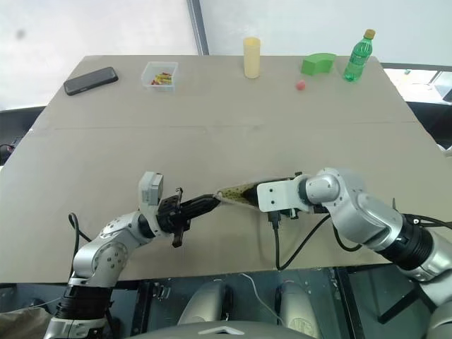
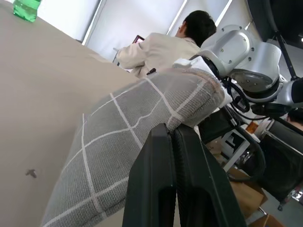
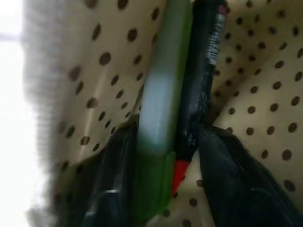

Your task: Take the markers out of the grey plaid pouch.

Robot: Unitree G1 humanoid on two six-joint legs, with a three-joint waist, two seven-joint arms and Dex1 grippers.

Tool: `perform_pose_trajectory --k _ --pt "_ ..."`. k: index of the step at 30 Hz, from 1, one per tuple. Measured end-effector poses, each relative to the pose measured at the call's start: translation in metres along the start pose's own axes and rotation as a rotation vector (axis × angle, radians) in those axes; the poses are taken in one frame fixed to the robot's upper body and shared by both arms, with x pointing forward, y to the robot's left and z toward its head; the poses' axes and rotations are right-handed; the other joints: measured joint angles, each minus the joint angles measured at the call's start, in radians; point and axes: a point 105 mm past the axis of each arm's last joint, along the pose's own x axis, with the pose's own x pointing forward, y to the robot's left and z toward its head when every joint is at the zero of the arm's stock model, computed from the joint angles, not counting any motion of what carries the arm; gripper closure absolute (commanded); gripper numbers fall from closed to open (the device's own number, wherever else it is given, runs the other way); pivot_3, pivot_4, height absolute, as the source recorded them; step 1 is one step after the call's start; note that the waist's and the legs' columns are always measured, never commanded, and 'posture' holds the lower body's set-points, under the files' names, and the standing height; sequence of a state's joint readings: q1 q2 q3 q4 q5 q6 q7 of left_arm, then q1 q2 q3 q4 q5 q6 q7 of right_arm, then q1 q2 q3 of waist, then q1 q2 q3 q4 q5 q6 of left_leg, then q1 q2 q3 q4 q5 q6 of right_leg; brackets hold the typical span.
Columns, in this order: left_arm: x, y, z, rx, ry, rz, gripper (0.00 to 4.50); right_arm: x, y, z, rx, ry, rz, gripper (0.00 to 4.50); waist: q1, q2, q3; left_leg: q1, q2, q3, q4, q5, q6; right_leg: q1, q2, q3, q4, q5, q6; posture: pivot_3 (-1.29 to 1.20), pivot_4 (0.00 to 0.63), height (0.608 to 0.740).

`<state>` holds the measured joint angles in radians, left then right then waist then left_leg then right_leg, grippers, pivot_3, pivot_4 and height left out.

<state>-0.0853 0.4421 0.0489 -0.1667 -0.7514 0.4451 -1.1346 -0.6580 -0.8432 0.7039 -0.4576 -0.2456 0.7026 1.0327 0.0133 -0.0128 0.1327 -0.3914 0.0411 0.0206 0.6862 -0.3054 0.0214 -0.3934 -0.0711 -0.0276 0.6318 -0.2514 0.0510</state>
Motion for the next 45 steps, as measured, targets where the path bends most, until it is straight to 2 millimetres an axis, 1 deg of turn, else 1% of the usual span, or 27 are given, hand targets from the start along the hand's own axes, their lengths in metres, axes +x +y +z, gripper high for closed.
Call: perform_pose_trajectory --k 1,2,6,8,9,11,12,14,16,19,24,25,27,29,30,31,33,34,35,36,39,41,42,43,45 --pt "0.0 0.0 0.0 0.002 0.002 0.002 4.5 0.001 0.0 -0.002 0.006 0.01 -0.002 4.13 0.0 0.0 0.0 0.0 0.0 0.0 0.0 0.0 0.0 0.0 0.0 0.0 0.0 0.0 0.0 0.0 0.15 0.74" --pt "0.0 0.001 0.0 0.004 0.002 0.007 4.5 0.002 -0.001 -0.003 0.014 0.012 -0.01 4.27 -0.001 0.0 0.0 0.0 0.0 0.0 0.0 0.0 0.0 0.0 0.0 0.0 0.0 0.0 0.0 0.0 0.15 0.74" --pt "0.0 0.002 0.001 0.058 0.007 0.02 4.5 0.002 -0.004 -0.002 0.068 -0.013 -0.035 4.27 -0.001 -0.001 0.0 0.001 0.0 0.0 0.001 0.0 0.0 0.0 0.0 0.001 0.001 0.0 0.0 0.0 0.15 0.74" --pt "0.0 0.003 0.002 0.115 0.015 0.03 4.5 -0.001 -0.007 0.005 0.183 -0.092 -0.032 4.27 -0.001 -0.001 0.0 0.0 0.0 0.0 0.0 0.0 0.0 0.0 0.0 0.001 0.002 0.0 0.0 0.0 0.15 0.74" --pt "0.0 0.004 0.003 0.133 0.018 0.033 4.5 -0.003 -0.009 0.008 0.208 -0.117 -0.035 4.27 -0.001 0.0 0.0 0.0 0.0 0.0 0.0 0.0 0.0 0.0 0.0 0.001 0.002 0.0 0.0 0.0 0.15 0.74" --pt "0.0 0.005 0.003 0.18 0.026 0.042 4.5 -0.017 -0.014 0.019 0.288 -0.221 -0.039 4.27 0.0 0.0 0.0 0.0 0.0 0.0 0.0 0.0 0.0 -0.001 0.0 0.0 0.002 0.0 0.0 0.0 0.15 0.74" --pt "-0.001 0.006 0.003 0.192 0.028 0.046 4.5 -0.022 -0.016 0.023 0.296 -0.248 -0.044 4.27 0.0 0.0 0.0 0.0 0.0 0.0 0.0 0.0 0.0 -0.001 0.0 0.0 0.002 0.0 0.0 0.0 0.15 0.74" --pt "-0.003 0.011 0.001 0.218 0.034 0.068 4.5 -0.04 -0.018 0.028 0.317 -0.305 -0.048 4.27 0.002 0.0 0.0 -0.001 0.0 0.0 0.0 0.0 0.0 -0.001 0.0 0.0 0.0 0.0 0.0 0.0 0.15 0.74" --pt "-0.003 0.013 0.001 0.227 0.041 0.077 4.5 -0.048 -0.019 0.028 0.33 -0.322 -0.048 4.27 0.002 0.0 0.0 -0.001 0.0 0.0 0.0 0.0 0.0 0.0 0.0 0.0 0.0 0.0 0.0 0.0 0.15 0.74" --pt "-0.006 0.025 0.0 0.275 0.069 0.127 4.5 -0.069 -0.019 0.029 0.384 -0.39 -0.051 4.27 0.001 0.0 0.0 -0.001 0.0 0.0 0.0 0.0 0.0 0.0 0.0 0.0 0.0 0.0 0.0 0.0 0.15 0.74" --pt "-0.01 0.035 -0.002 0.353 0.114 0.174 4.5 -0.095 -0.032 0.028 0.529 -0.552 -0.111 4.27 0.0 0.0 0.0 -0.001 0.0 0.0 0.0 0.0 0.0 0.0 0.0 0.0 0.002 0.0 0.0 0.0 0.15 0.74" --pt "-0.011 0.037 -0.002 0.373 0.121 0.182 4.5 -0.105 -0.038 0.025 0.588 -0.607 -0.144 4.27 0.0 0.0 0.0 -0.001 0.0 0.0 0.0 0.0 0.0 0.0 0.0 0.0 0.002 0.0 0.0 0.0 0.15 0.74" --pt "-0.013 0.04 -0.003 0.389 0.129 0.199 4.5 -0.118 -0.05 0.007 0.679 -0.628 -0.232 4.27 0.003 0.0 0.0 -0.001 0.0 0.0 0.0 0.0 0.0 0.0 0.0 0.0 0.002 0.0 0.0 0.0 0.15 0.74" --pt "-0.016 0.043 -0.004 0.405 0.145 0.219 4.5 -0.126 -0.06 -0.018 0.75 -0.56 -0.337 4.27 0.002 0.0 0.0 -0.001 -0.001 0.001 0.0 0.0 0.0 0.0 -0.001 0.001 0.002 0.0 0.0 0.0 0.15 0.74" --pt "-0.017 0.043 -0.004 0.418 0.148 0.225 4.5 -0.128 -0.062 -0.037 0.772 -0.467 -0.409 4.27 0.002 0.0 0.0 -0.001 -0.001 0.001 0.0 0.0 0.0 0.0 -0.001 0.001 0.002 0.0 0.0 0.0 0.15 0.74" --pt "-0.017 0.044 -0.003 0.424 0.146 0.231 4.5 -0.127 -0.063 -0.052 0.792 -0.396 -0.451 4.27 0.002 0.0 0.0 -0.001 -0.001 0.001 0.0 0.0 0.0 0.0 -0.001 0.0 0.002 0.0 0.0 0.0 0.15 0.74" --pt "-0.021 0.046 -0.002 0.433 0.141 0.254 4.5 -0.115 -0.061 -0.097 0.836 -0.164 -0.552 4.27 -0.001 -0.001 0.0 -0.001 -0.001 0.003 0.0 0.0 0.0 -0.001 -0.001 0.001 0.001 0.0 0.0 0.0 0.15 0.74" --pt "-0.024 0.047 -0.003 0.434 0.143 0.264 4.5 -0.107 -0.058 -0.113 0.856 -0.086 -0.573 4.27 -0.003 0.0 0.0 0.0 -0.001 0.004 0.0 0.0 0.0 -0.001 -0.001 0.001 0.001 0.0 0.0 0.0 0.15 0.74" --pt "-0.027 0.048 -0.003 0.433 0.145 0.272 4.5 -0.097 -0.053 -0.123 0.864 -0.036 -0.568 4.27 -0.007 0.0 0.0 0.0 -0.001 0.004 -0.001 0.0 0.0 -0.001 -0.001 0.003 0.002 0.0 0.0 0.0 0.15 0.74" --pt "-0.029 0.048 -0.003 0.435 0.145 0.278 4.5 -0.087 -0.05 -0.127 0.857 -0.014 -0.555 4.27 -0.012 0.0 0.0 0.001 0.0 0.004 -0.001 0.0 0.0 -0.002 0.0 0.003 0.002 0.0 0.0 0.0 0.15 0.74" --pt "-0.029 0.048 -0.003 0.441 0.141 0.277 4.5 -0.058 -0.041 -0.131 0.749 0.063 -0.488 4.27 -0.021 0.0 0.0 0.001 0.0 0.003 -0.001 0.0 0.0 -0.001 0.0 0.003 0.003 0.0 0.0 0.0 0.15 0.74" --pt "-0.031 0.05 -0.002 0.433 0.137 0.28 4.5 -0.04 -0.031 -0.135 0.721 0.094 -0.427 3.22 -0.022 0.001 0.0 0.001 0.0 0.003 -0.001 0.0 0.0 -0.001 0.0 0.003 0.003 0.0 0.0 0.0 0.15 0.74" --pt "-0.031 0.05 -0.001 0.429 0.134 0.277 4.5 -0.036 -0.029 -0.136 0.713 0.099 -0.414 2.86 -0.021 0.001 0.0 0.001 0.0 0.003 -0.001 0.0 0.0 -0.001 0.0 0.003 0.003 0.0 0.0 0.0 0.15 0.74" --pt "-0.031 0.05 0.001 0.428 0.129 0.27 4.5 -0.033 -0.027 -0.138 0.705 0.109 -0.405 2.36 -0.02 0.0 0.0 0.0 0.0 0.003 -0.001 0.0 0.0 -0.001 -0.001 0.003 0.002 0.0 0.0 0.0 0.15 0.74" --pt "-0.031 0.05 0.003 0.402 0.113 0.269 4.5 -0.034 -0.029 -0.139 0.688 0.117 -0.416 1.42 -0.02 0.0 0.0 0.0 0.0 0.003 -0.001 0.0 0.0 -0.001 -0.001 0.003 0.002 0.0 0.0 0.0 0.15 0.74"
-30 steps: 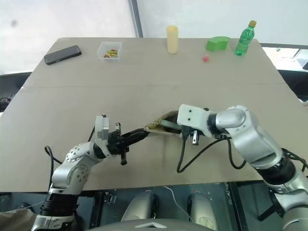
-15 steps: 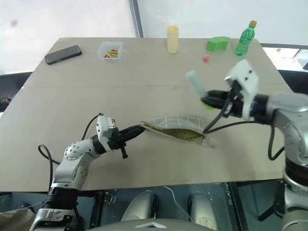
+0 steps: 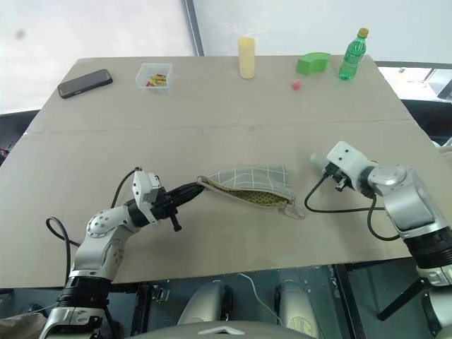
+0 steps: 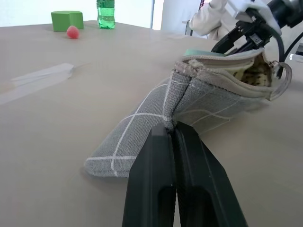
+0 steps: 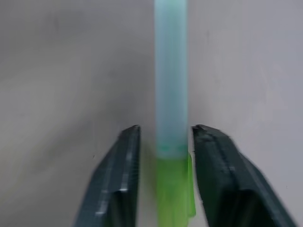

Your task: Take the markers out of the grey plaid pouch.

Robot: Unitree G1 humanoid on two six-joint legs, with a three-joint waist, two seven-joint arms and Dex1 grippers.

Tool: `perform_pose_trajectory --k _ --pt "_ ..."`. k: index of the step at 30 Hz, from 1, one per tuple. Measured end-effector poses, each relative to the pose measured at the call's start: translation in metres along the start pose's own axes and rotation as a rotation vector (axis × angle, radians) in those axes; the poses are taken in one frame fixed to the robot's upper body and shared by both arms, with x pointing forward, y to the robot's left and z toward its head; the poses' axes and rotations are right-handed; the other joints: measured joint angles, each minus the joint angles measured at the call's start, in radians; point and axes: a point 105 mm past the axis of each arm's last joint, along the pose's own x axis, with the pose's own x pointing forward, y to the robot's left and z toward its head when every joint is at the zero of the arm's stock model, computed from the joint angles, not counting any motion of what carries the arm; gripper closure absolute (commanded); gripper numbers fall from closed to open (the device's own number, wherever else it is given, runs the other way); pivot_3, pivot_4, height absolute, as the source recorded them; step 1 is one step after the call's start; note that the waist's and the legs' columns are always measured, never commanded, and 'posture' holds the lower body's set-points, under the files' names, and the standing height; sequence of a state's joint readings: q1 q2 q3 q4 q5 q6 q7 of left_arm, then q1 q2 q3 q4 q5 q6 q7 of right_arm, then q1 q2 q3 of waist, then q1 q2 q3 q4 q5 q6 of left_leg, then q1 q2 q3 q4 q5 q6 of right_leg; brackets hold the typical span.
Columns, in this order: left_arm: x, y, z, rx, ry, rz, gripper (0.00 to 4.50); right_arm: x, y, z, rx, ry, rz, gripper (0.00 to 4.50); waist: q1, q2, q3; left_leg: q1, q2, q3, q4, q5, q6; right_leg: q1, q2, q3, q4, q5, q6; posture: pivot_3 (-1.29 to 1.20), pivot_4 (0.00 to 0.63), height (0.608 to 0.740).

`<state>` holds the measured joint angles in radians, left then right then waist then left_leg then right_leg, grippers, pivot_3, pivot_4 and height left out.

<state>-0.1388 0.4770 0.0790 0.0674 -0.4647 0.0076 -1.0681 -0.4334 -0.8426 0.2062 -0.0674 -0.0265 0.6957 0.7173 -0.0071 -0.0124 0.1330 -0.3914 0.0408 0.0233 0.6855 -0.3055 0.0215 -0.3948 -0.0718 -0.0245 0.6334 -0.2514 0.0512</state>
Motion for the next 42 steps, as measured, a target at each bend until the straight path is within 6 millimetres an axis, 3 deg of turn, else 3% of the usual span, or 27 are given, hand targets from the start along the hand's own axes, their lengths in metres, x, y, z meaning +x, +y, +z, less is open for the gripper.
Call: perform_pose_trajectory --k 2,6,9,12,14,18,22,24,26,28,35,42 --pt "0.002 -0.002 0.007 -0.07 -0.038 -0.015 4.5 -0.002 -0.003 0.0 -0.006 -0.003 -0.016 0.75 0.0 0.0 0.0 -0.001 0.0 -0.001 0.0 0.0 0.0 0.0 0.0 -0.001 0.0 0.0 0.0 0.0 0.15 0.74" --pt "0.002 -0.016 0.027 -0.209 -0.12 -0.091 4.5 -0.023 -0.005 0.013 0.065 -0.091 -0.003 0.75 0.002 0.001 0.001 -0.003 0.0 -0.002 0.0 0.0 0.0 -0.001 0.0 -0.002 0.002 0.0 0.0 0.0 0.15 0.74" --pt "0.002 -0.026 0.038 -0.323 -0.147 -0.165 4.5 -0.072 -0.015 0.062 0.176 -0.346 0.025 0.75 0.003 0.002 0.002 -0.002 0.0 -0.003 0.0 0.0 0.0 -0.001 0.0 -0.001 0.001 0.0 0.0 0.0 0.15 0.74" --pt "0.003 -0.03 0.04 -0.37 -0.15 -0.192 4.5 -0.125 -0.011 0.113 0.131 -0.57 0.064 0.75 0.003 0.0 0.001 0.0 0.001 -0.004 -0.001 0.0 0.001 0.001 0.001 -0.003 0.0 0.0 0.0 0.0 0.15 0.74" --pt "0.003 -0.03 0.039 -0.374 -0.145 -0.193 4.5 -0.132 0.0 0.125 0.132 -0.613 0.115 0.75 0.003 -0.001 0.0 0.0 0.001 -0.003 -0.001 -0.001 0.001 0.001 0.001 -0.002 0.0 0.0 0.0 0.0 0.15 0.74" --pt "0.011 -0.032 0.038 -0.375 -0.14 -0.198 4.5 -0.111 0.042 0.142 0.155 -0.616 0.269 0.75 0.002 -0.002 -0.001 0.001 0.0 -0.002 0.0 -0.001 0.001 0.001 0.0 0.0 0.002 0.0 0.0 0.0 0.15 0.74" --pt "0.013 -0.034 0.036 -0.374 -0.124 -0.204 4.5 -0.09 0.066 0.143 0.15 -0.554 0.339 2.35 0.005 -0.002 0.0 0.0 0.0 -0.002 0.0 0.0 0.0 0.0 0.0 0.0 0.004 0.0 0.0 0.0 0.15 0.74" --pt "0.014 -0.034 0.035 -0.371 -0.119 -0.205 4.5 -0.08 0.073 0.142 0.153 -0.527 0.357 2.35 0.005 -0.002 0.0 0.0 0.0 -0.002 0.0 0.0 0.0 0.0 0.0 0.0 0.004 0.0 0.0 0.0 0.15 0.74" --pt "0.014 -0.034 0.035 -0.371 -0.118 -0.206 4.5 -0.072 0.074 0.139 0.165 -0.501 0.359 2.35 0.006 -0.001 0.0 0.0 0.0 -0.002 0.0 0.0 0.0 0.0 0.0 -0.001 0.004 0.0 0.0 0.0 0.15 0.74" --pt "0.014 -0.036 0.035 -0.371 -0.117 -0.209 4.5 -0.069 0.072 0.137 0.179 -0.493 0.357 2.8 0.006 -0.001 0.0 0.0 0.0 -0.002 0.0 0.0 0.0 0.0 0.0 -0.001 0.004 0.0 0.0 0.0 0.15 0.74" --pt "0.011 -0.043 0.032 -0.344 -0.099 -0.209 4.5 -0.055 0.072 0.132 0.222 -0.452 0.398 2.8 0.001 -0.001 0.0 0.0 0.0 -0.002 0.0 0.0 0.0 0.0 0.0 -0.001 0.002 0.0 0.0 0.0 0.15 0.74" --pt "0.01 -0.046 0.029 -0.322 -0.094 -0.22 4.5 -0.053 0.075 0.14 0.335 -0.441 0.513 2.8 0.003 -0.001 0.0 0.0 0.0 -0.002 0.0 0.0 0.0 0.0 0.0 -0.001 0.003 0.0 0.0 0.0 0.15 0.74"
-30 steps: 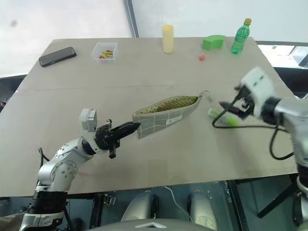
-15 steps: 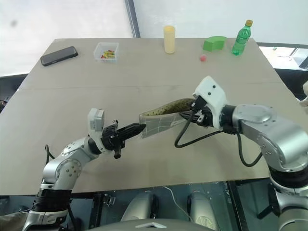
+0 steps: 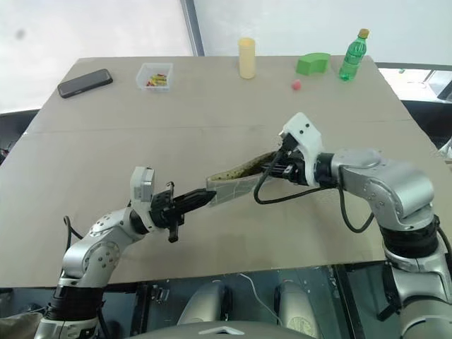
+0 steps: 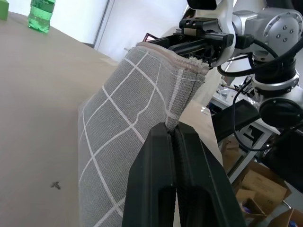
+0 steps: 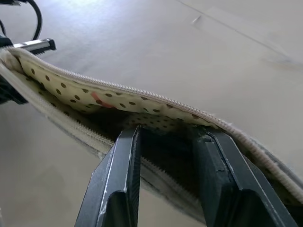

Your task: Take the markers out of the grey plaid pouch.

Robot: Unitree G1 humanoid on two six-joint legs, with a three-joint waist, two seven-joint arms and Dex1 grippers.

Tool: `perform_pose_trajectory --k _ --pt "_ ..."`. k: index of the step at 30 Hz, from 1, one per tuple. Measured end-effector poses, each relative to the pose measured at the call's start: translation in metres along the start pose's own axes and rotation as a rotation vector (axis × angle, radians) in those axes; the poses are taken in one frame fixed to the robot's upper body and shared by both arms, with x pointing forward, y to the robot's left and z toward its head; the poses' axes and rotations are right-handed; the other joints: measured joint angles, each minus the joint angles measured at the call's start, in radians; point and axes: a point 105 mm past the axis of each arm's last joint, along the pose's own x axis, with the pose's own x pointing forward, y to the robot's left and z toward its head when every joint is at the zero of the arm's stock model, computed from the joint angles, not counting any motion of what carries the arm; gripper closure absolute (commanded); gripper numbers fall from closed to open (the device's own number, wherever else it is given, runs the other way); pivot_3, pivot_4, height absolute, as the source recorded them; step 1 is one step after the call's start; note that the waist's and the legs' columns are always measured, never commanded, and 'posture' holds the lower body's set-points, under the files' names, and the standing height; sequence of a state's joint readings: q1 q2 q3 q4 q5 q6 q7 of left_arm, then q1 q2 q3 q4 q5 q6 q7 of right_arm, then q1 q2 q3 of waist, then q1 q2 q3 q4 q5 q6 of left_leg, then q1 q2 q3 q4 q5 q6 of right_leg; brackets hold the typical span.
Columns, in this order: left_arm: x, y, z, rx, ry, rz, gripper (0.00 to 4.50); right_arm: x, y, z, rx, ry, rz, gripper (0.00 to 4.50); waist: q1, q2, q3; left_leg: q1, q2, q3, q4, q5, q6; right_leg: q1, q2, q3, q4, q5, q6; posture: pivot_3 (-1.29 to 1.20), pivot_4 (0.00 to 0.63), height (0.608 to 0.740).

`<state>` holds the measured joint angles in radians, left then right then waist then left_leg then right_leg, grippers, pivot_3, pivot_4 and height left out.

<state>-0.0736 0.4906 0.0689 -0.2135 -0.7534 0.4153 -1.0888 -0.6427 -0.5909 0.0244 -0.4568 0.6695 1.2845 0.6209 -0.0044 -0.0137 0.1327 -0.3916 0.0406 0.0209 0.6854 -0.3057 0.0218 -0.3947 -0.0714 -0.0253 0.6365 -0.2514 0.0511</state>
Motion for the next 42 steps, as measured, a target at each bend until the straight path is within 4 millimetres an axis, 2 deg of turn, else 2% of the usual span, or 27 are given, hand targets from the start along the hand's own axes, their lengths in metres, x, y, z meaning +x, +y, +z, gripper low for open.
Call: perform_pose_trajectory --k 5,8,10,12,14,16,23,28,31,34,37,40,42 --pt "0.0 -0.003 -0.001 0.031 0.014 -0.024 4.5 0.006 0.002 -0.008 0.131 0.032 0.042 2.8 -0.002 0.0 0.0 0.0 0.0 0.0 -0.001 0.0 0.0 0.0 0.0 0.0 0.001 0.0 0.0 0.0 0.15 0.74" --pt "-0.001 -0.004 -0.003 0.027 0.015 -0.038 4.5 0.012 0.001 -0.011 0.098 0.05 0.017 2.8 -0.002 0.001 0.0 0.0 0.0 0.0 -0.001 0.0 0.0 0.0 0.0 0.0 0.001 0.0 0.0 0.0 0.15 0.74" --pt "-0.001 -0.004 -0.003 0.021 0.015 -0.037 4.5 0.022 0.002 -0.017 -0.039 0.07 -0.026 2.8 -0.003 0.001 0.0 0.0 0.0 0.0 -0.001 0.0 0.0 -0.001 0.0 0.0 0.001 0.0 0.0 0.0 0.15 0.74" --pt "0.0 -0.002 -0.002 0.006 0.008 -0.032 4.5 0.035 0.008 -0.026 -0.267 0.086 -0.055 2.8 -0.005 0.001 0.0 0.0 0.0 0.0 -0.001 0.0 0.0 -0.001 0.0 0.0 -0.003 0.0 0.0 0.0 0.15 0.74" --pt "0.0 0.0 -0.001 -0.018 -0.004 -0.027 4.5 0.046 0.016 -0.032 -0.479 0.093 -0.038 2.8 -0.008 0.001 0.0 0.0 0.0 0.001 0.0 0.0 0.0 -0.001 0.0 0.001 -0.003 0.0 0.0 0.0 0.15 0.74" --pt "0.002 0.002 -0.001 -0.042 -0.012 -0.024 4.5 0.055 0.021 -0.036 -0.614 0.083 -0.024 2.8 -0.009 0.0 0.0 0.0 0.0 0.001 0.0 0.0 0.0 -0.001 0.0 0.001 -0.002 0.0 0.0 0.0 0.15 0.74" --pt "0.004 0.002 -0.003 -0.084 -0.017 -0.023 4.5 0.074 -0.009 -0.041 -0.892 0.14 -0.107 2.8 -0.009 0.0 0.0 0.0 0.0 0.001 0.0 0.0 -0.001 -0.001 0.0 0.0 -0.002 0.0 0.0 0.0 0.15 0.74" --pt "0.004 0.005 -0.007 -0.128 -0.026 -0.001 4.5 0.089 -0.013 -0.044 -1.019 0.193 -0.074 2.8 -0.01 0.0 0.0 0.0 0.0 0.001 0.0 0.0 -0.001 -0.001 0.0 0.0 -0.003 0.0 0.0 0.0 0.15 0.74" --pt "0.006 0.005 -0.006 -0.217 -0.074 0.005 4.5 0.099 -0.013 -0.042 -1.045 0.228 -0.039 2.8 -0.01 0.0 0.0 0.0 0.0 0.001 0.0 0.0 -0.001 -0.001 0.0 0.0 -0.002 0.0 0.0 0.0 0.15 0.74" --pt "0.004 -0.003 0.001 -0.412 -0.146 -0.047 4.5 0.085 -0.01 -0.038 -1.003 0.288 0.054 2.8 -0.005 0.001 0.001 -0.001 0.0 -0.001 0.0 0.0 -0.001 -0.001 -0.001 -0.001 0.001 0.0 0.0 0.0 0.15 0.74" --pt "0.001 -0.015 0.014 -0.59 -0.202 -0.14 4.5 0.049 -0.01 -0.027 -0.955 0.36 0.12 2.8 -0.002 0.001 0.002 -0.002 -0.001 -0.002 0.001 0.0 0.0 -0.001 -0.002 -0.001 0.001 0.0 0.0 0.0 0.15 0.74" --pt "-0.005 -0.025 0.029 -0.692 -0.229 -0.219 4.5 0.015 -0.008 0.002 -0.934 0.377 0.117 2.8 -0.007 0.001 0.002 -0.001 -0.001 -0.002 0.0 0.0 0.0 -0.001 -0.003 -0.001 0.0 0.0 0.0 0.0 0.15 0.74" --pt "-0.005 -0.029 0.034 -0.723 -0.234 -0.251 4.5 0.003 -0.002 0.015 -0.929 0.369 0.124 2.8 -0.009 0.001 0.002 0.0 -0.001 -0.002 -0.001 0.0 0.0 0.0 -0.002 -0.001 -0.003 0.0 0.0 0.0 0.15 0.74"
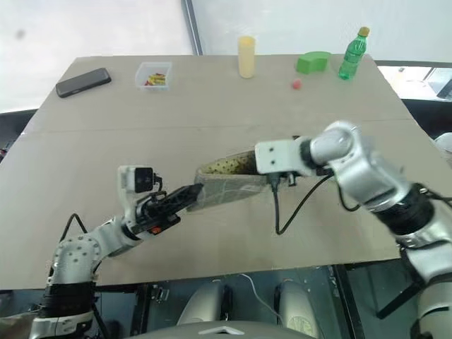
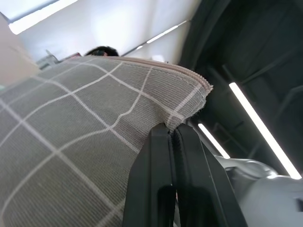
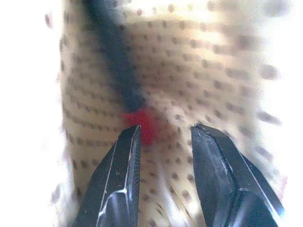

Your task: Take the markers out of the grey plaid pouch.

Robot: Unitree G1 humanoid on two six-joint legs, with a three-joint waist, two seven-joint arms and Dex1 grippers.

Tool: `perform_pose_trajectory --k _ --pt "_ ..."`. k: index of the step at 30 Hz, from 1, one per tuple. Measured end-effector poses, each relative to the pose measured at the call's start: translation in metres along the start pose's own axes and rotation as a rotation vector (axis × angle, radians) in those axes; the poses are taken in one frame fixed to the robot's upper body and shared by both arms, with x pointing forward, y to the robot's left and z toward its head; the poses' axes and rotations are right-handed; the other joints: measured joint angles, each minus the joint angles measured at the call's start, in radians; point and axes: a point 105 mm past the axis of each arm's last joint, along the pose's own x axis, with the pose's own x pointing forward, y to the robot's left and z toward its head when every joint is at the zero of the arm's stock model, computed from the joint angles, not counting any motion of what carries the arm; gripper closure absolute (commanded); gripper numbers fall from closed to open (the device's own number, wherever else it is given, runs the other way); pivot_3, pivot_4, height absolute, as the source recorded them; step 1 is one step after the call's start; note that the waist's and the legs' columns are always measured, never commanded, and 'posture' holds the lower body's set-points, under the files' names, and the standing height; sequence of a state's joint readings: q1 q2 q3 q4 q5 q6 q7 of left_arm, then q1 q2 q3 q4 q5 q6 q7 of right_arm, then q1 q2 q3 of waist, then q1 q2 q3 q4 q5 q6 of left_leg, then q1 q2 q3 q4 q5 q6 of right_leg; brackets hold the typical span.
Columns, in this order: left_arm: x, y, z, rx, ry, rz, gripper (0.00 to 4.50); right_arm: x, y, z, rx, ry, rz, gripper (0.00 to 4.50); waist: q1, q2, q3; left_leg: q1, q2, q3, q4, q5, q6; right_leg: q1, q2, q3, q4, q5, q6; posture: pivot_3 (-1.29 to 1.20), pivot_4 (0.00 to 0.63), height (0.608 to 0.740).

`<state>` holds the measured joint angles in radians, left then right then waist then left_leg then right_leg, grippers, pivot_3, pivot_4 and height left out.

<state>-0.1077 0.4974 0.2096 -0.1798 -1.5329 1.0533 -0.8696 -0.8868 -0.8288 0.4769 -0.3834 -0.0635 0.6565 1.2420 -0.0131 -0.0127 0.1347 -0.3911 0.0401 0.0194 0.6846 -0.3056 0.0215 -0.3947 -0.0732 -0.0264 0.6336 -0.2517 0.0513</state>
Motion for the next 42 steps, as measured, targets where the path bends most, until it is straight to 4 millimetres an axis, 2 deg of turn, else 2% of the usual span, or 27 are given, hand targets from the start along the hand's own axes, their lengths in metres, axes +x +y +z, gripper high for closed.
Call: perform_pose_trajectory --k 3,5,9,11,20,23,27,32,34,37,40,42 --pt "-0.001 0.004 0.0 0.02 0.008 0.029 4.5 -0.002 0.004 0.0 0.035 0.0 0.027 2.8 0.0 0.0 0.0 0.001 0.0 0.001 0.0 0.0 0.0 0.0 0.001 0.0 0.001 0.0 0.0 0.0 0.15 0.74" --pt "-0.005 0.018 -0.001 0.087 0.023 0.106 4.5 0.003 0.011 -0.005 0.062 0.008 0.05 2.8 0.001 0.0 0.0 0.002 0.0 0.002 0.0 0.0 0.0 0.002 0.001 0.001 0.001 0.0 0.0 0.0 0.15 0.74" --pt "-0.024 0.05 -0.009 0.184 0.054 0.267 4.5 0.035 0.046 -0.013 0.119 0.007 0.154 2.8 0.002 0.0 0.0 0.002 0.0 0.003 0.0 0.0 0.0 0.001 0.001 0.002 0.0 0.0 0.0 0.0 0.15 0.74" --pt "-0.031 0.058 -0.012 0.202 0.06 0.307 4.5 0.044 0.053 -0.015 0.122 0.017 0.164 2.8 0.002 0.0 0.0 0.002 0.0 0.003 0.0 0.0 0.0 0.001 0.001 0.002 0.0 0.0 0.0 0.0 0.15 0.74" --pt "-0.041 0.06 -0.022 0.255 0.09 0.315 4.5 0.057 0.052 -0.014 0.068 0.057 0.119 2.8 0.001 0.0 0.0 0.004 0.0 0.003 0.0 0.0 -0.001 0.001 0.001 0.002 0.001 0.0 0.0 0.0 0.15 0.74" --pt "-0.042 0.06 -0.022 0.253 0.081 0.315 4.5 0.058 0.044 -0.011 0.036 0.073 0.078 2.8 0.0 0.0 0.0 0.004 0.0 0.003 0.0 0.0 -0.001 0.001 0.001 0.003 0.001 0.0 0.0 0.0 0.15 0.74" --pt "-0.044 0.059 -0.019 0.251 0.067 0.322 4.5 0.068 0.036 -0.001 0.014 0.043 0.01 2.8 0.0 0.0 0.0 0.004 0.0 0.003 0.0 0.0 -0.001 0.001 0.001 0.002 0.002 0.0 0.0 0.0 0.15 0.74" --pt "-0.042 0.058 -0.02 0.21 0.055 0.308 4.5 0.084 0.024 0.004 0.104 0.006 -0.108 2.8 0.002 -0.001 0.0 0.004 0.0 0.003 0.0 0.0 -0.001 0.001 0.001 0.002 0.002 0.0 0.0 0.0 0.15 0.74" --pt "-0.042 0.057 -0.021 0.177 0.054 0.297 4.5 0.081 0.024 0.0 0.127 0.026 -0.114 2.8 0.003 -0.001 0.0 0.003 0.0 0.003 0.0 0.0 -0.001 0.001 0.001 0.002 0.002 0.0 0.0 0.0 0.15 0.74" --pt "-0.038 0.05 -0.025 0.066 0.055 0.253 4.5 0.067 0.026 -0.018 0.118 0.103 -0.097 2.8 0.004 0.0 0.0 0.003 -0.001 0.003 0.0 0.0 -0.001 0.001 0.001 0.002 0.002 0.0 0.0 0.0 0.15 0.74" --pt "-0.024 0.036 -0.019 -0.094 0.029 0.151 4.5 0.037 0.026 -0.034 0.064 0.195 -0.057 2.8 0.004 0.001 0.001 0.003 -0.001 0.002 0.0 0.0 0.0 0.001 0.0 0.002 0.002 0.0 0.0 0.0 0.15 0.74" --pt "-0.015 0.027 -0.012 -0.165 0.035 0.097 4.5 0.018 0.022 -0.029 0.024 0.204 -0.048 2.8 0.001 0.001 0.001 0.004 0.0 0.001 -0.001 -0.001 0.001 0.001 0.001 0.002 0.002 0.0 0.0 0.0 0.15 0.74"
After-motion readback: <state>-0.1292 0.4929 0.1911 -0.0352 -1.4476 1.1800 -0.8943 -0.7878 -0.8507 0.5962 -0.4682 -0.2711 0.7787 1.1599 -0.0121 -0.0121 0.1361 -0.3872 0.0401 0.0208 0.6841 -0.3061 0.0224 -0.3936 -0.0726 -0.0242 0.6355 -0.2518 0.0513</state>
